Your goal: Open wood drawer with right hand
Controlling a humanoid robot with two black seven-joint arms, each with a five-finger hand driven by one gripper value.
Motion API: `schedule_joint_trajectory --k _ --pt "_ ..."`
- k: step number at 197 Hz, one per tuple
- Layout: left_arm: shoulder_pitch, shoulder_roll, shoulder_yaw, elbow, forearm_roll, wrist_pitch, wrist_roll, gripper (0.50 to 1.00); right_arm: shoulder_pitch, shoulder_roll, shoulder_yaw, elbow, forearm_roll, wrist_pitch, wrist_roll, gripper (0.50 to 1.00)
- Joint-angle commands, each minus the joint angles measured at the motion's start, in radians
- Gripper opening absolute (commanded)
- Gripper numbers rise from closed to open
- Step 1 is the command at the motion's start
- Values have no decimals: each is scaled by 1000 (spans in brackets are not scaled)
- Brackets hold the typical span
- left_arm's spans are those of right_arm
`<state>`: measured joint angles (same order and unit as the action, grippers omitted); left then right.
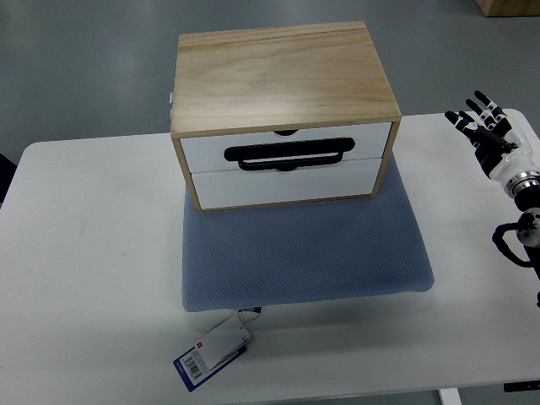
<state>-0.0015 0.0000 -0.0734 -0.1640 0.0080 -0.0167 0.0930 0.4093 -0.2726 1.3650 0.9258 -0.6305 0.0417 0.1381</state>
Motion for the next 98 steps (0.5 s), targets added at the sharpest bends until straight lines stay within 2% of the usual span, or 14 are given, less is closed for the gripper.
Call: schedule_joint_trajectory --k 1,98 --pt "0 0 0 0 0 0 -1 1000 0 0 0 -1 0 0 0 930" --pt "0 0 0 0 0 0 1 1000 6 0 -3 -7 0 1 -3 932"
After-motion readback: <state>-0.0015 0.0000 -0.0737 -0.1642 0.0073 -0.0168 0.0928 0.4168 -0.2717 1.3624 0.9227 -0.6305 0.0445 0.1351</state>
